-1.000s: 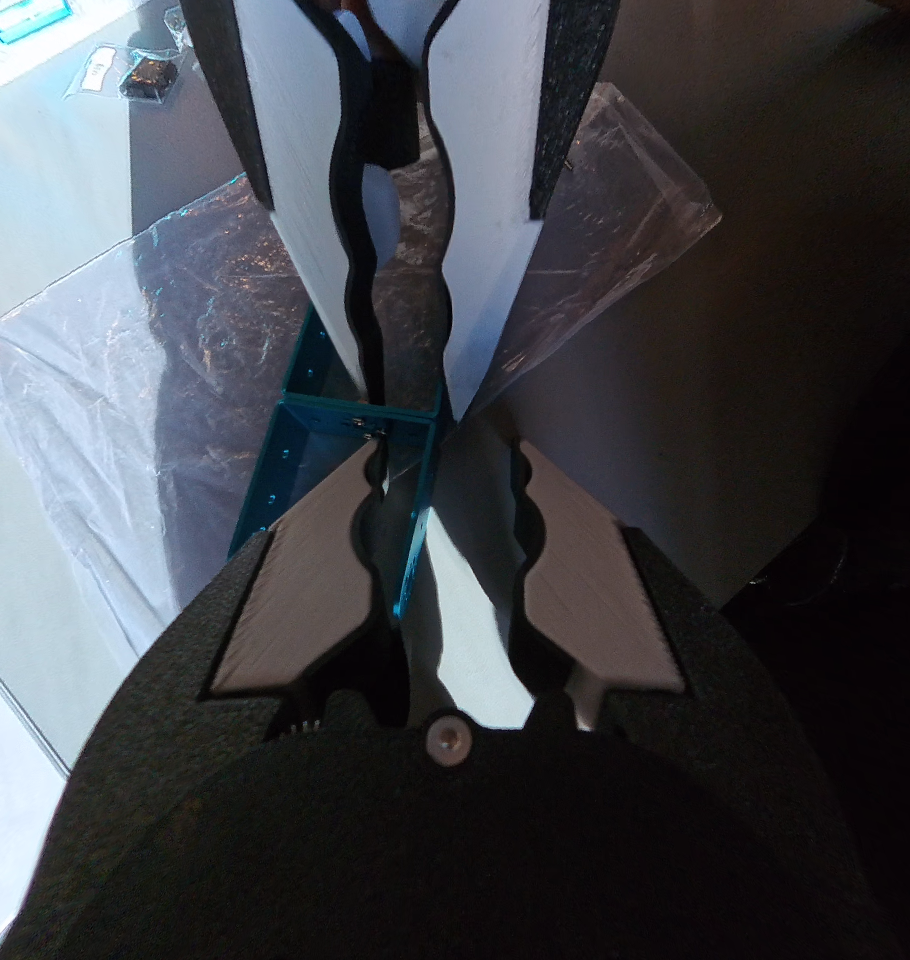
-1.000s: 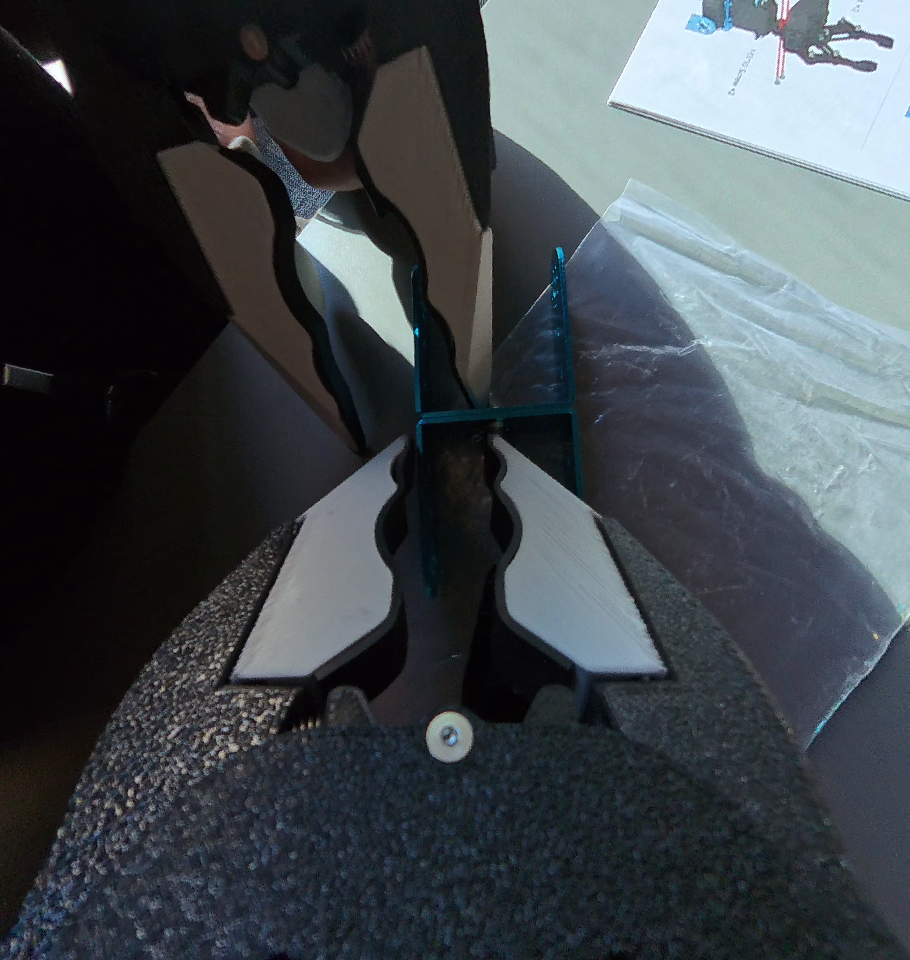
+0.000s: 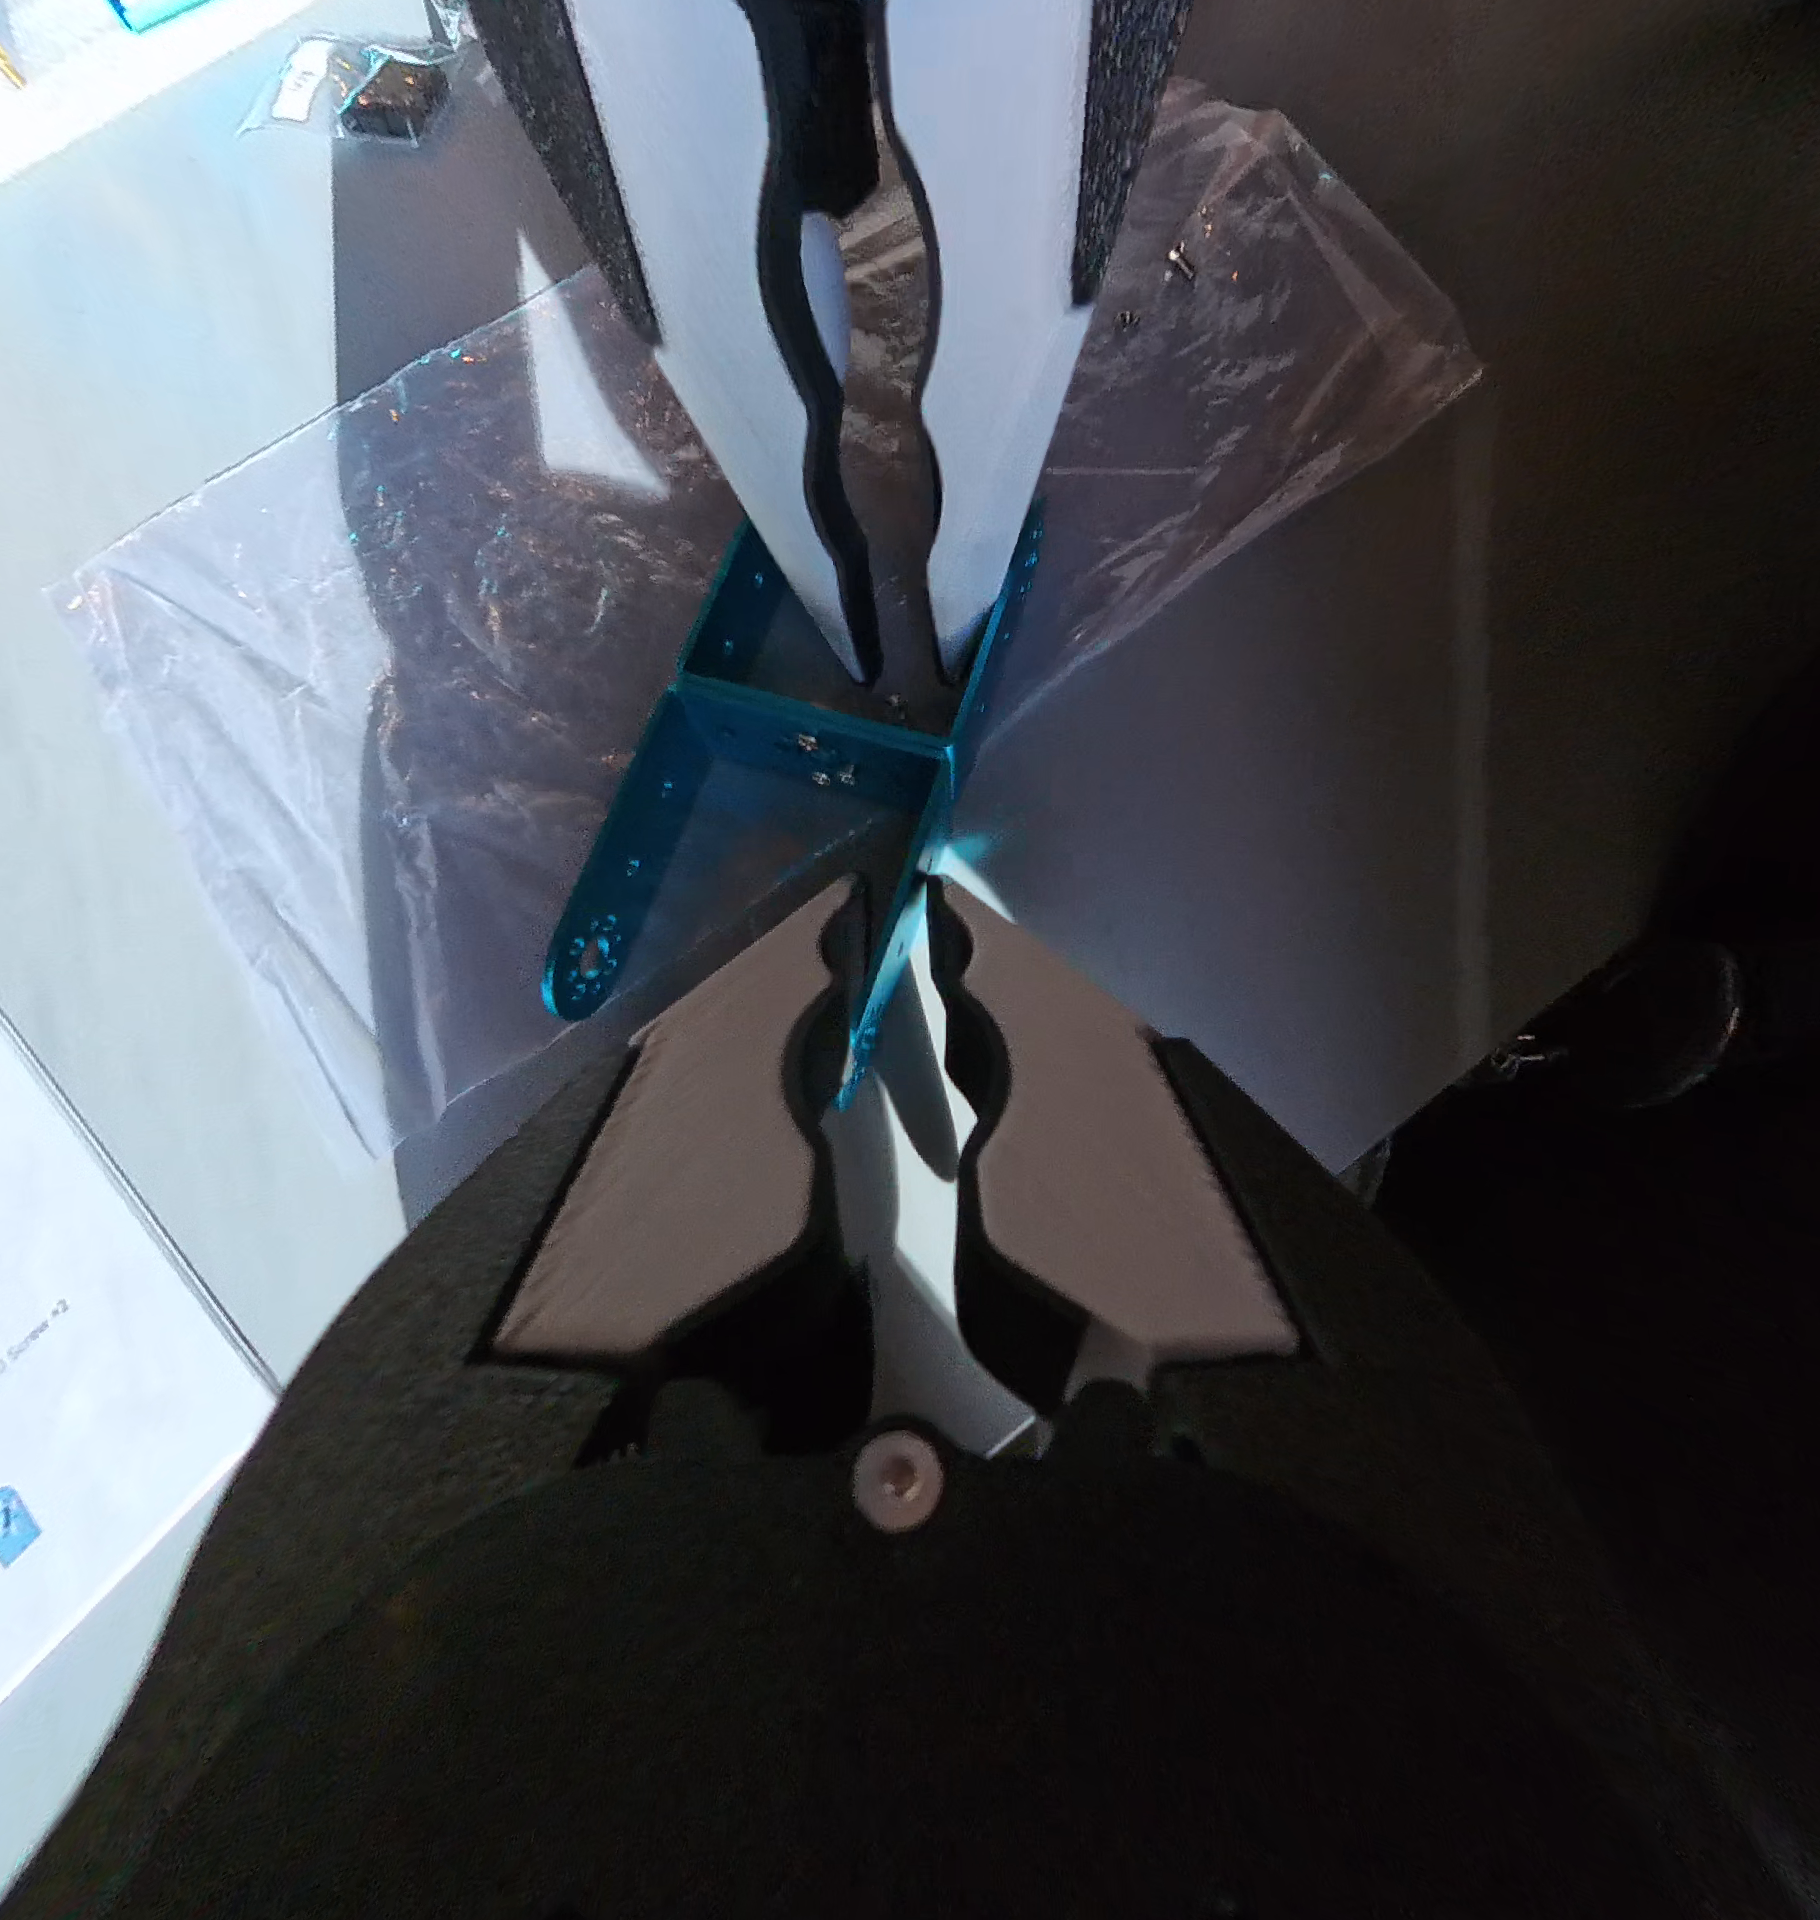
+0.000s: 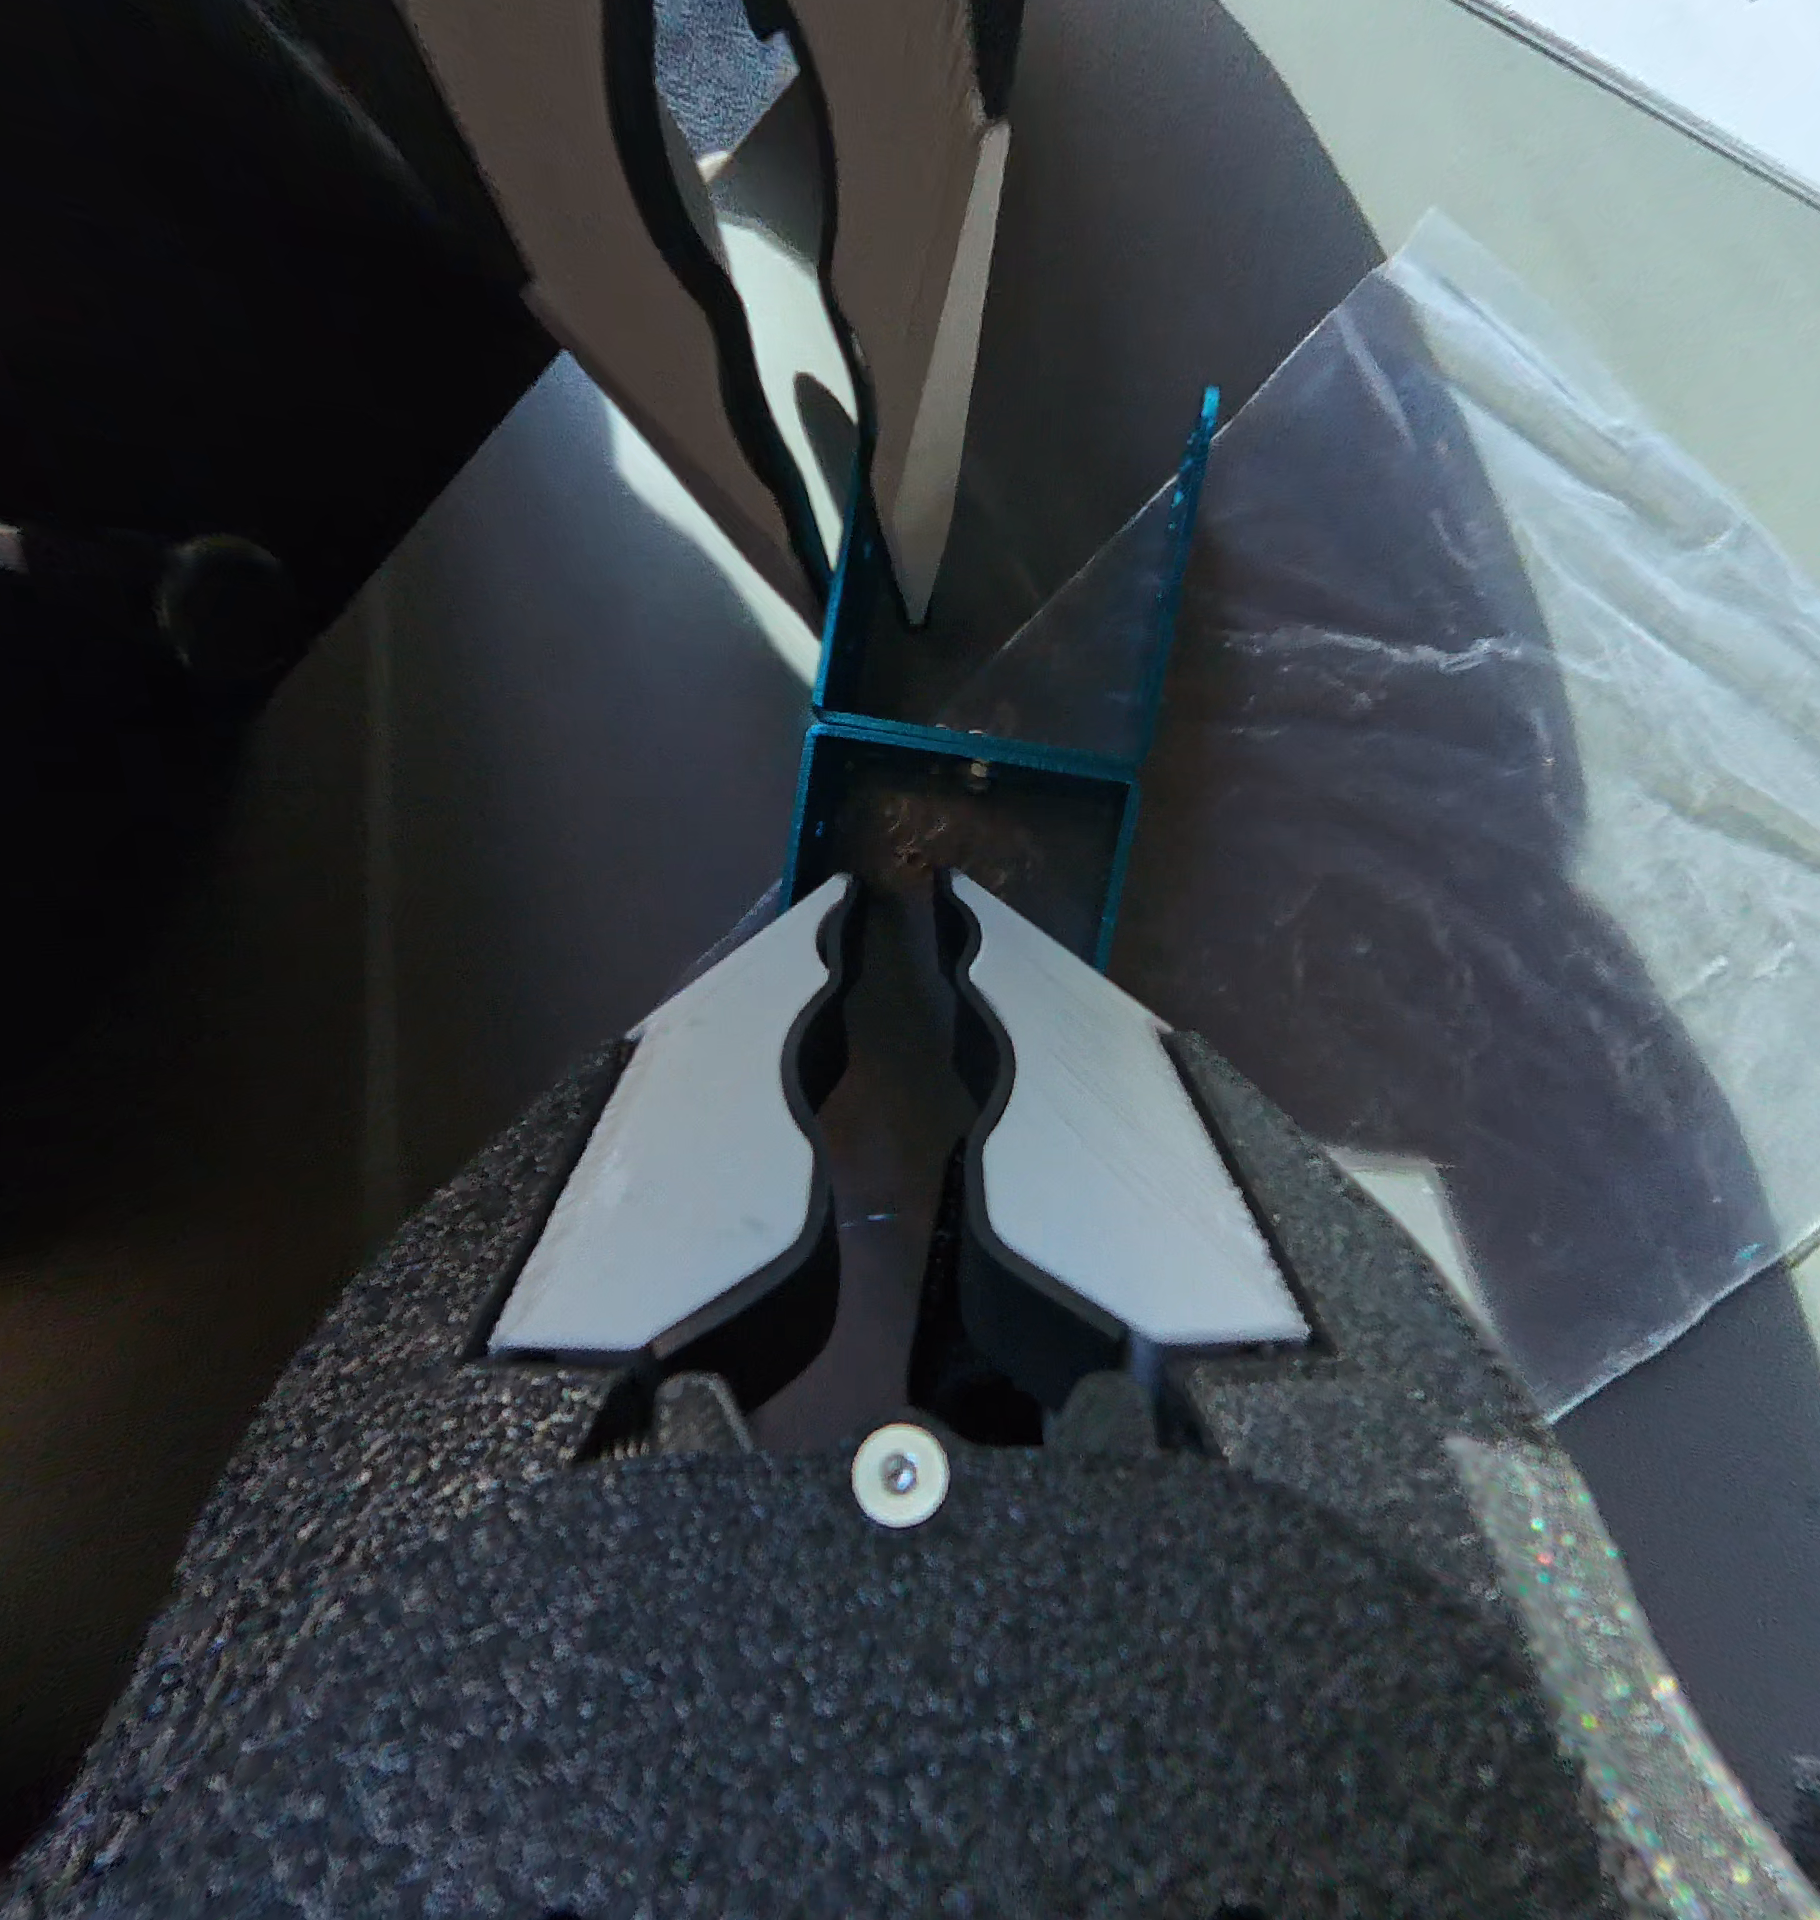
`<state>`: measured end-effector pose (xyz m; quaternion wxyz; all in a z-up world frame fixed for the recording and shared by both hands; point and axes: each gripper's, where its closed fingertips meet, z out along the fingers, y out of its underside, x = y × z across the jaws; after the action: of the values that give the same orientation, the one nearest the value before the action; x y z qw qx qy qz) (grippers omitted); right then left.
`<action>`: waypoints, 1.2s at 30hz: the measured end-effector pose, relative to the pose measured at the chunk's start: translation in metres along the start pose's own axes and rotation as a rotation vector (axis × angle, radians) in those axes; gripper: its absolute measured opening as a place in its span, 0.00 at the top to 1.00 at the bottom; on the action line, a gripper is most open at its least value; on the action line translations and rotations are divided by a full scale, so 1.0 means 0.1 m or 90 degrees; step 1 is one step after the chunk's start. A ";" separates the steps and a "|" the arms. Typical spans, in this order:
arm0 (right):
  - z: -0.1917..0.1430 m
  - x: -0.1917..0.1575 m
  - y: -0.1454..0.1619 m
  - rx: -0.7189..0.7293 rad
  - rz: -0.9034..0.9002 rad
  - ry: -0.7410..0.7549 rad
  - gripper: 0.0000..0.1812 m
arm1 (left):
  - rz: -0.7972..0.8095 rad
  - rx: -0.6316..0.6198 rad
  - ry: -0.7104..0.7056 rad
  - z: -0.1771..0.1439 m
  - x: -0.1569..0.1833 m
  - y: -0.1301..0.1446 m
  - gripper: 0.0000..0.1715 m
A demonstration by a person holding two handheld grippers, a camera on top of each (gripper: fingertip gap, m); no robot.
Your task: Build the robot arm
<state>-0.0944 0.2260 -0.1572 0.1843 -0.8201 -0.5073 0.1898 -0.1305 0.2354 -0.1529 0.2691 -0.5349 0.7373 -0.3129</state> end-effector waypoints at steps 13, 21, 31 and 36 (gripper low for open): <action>0.06 0.05 -0.03 -0.012 0.006 0.051 0.97 | 0.004 0.000 -0.026 -0.02 0.02 0.03 0.95; -0.05 0.04 -0.12 0.105 0.025 0.060 0.97 | 0.009 -0.002 -0.010 0.05 0.06 -0.03 0.83; -0.03 0.08 -0.17 0.167 0.150 0.043 0.97 | 0.014 -0.008 0.004 0.14 0.08 -0.09 0.80; 0.01 0.04 -0.16 0.169 0.159 0.031 0.97 | 0.013 -0.014 0.002 0.14 0.08 -0.08 0.80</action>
<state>-0.1052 0.2366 -0.1508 0.2780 -0.8496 -0.3672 0.2570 -0.1179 0.2232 -0.1570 0.2655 -0.5300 0.7462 -0.3029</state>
